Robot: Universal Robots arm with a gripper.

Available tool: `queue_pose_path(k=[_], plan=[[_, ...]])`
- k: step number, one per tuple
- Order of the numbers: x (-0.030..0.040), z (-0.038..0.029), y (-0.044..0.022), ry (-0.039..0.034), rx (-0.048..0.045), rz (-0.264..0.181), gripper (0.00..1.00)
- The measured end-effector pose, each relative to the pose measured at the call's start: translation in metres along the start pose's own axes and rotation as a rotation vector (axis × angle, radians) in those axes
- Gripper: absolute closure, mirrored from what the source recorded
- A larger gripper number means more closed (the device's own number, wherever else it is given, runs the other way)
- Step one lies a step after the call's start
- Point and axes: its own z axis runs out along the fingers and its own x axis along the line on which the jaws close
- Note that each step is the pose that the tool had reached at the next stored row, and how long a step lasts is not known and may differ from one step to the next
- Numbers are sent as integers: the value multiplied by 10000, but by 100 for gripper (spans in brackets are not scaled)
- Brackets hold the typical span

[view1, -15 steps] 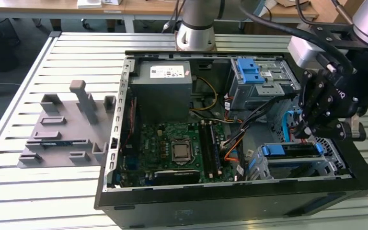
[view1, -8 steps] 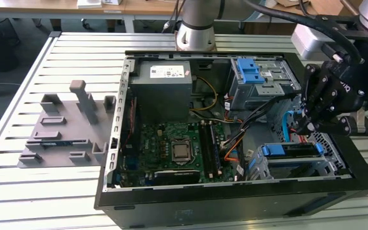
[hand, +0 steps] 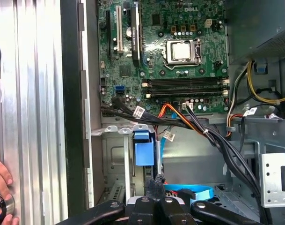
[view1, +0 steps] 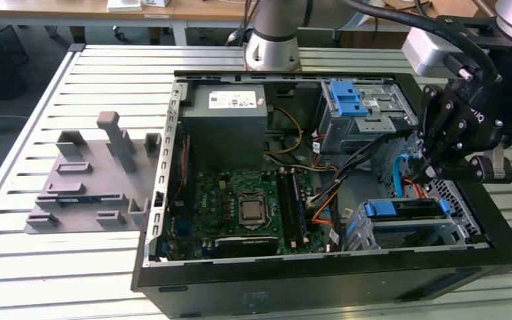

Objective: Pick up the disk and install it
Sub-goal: 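Insert the second disk wire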

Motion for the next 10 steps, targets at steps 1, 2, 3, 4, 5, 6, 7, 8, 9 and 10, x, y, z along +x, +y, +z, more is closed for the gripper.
queue_pose_path(k=[1,2,3,4,5,6,7,8,9,10], plan=[[-8,0,1,0,0,0,89],[-17,0,1,1,0,-1,89],[-27,0,3,2,0,0,89],[-39,1,4,1,0,0,89],[-50,1,5,0,0,0,89],[-55,1,6,0,0,0,89],[-55,1,7,0,0,0,89],[-54,-1,10,1,0,0,89],[-56,-6,14,3,0,1,89],[-59,-13,18,1,0,1,89]])
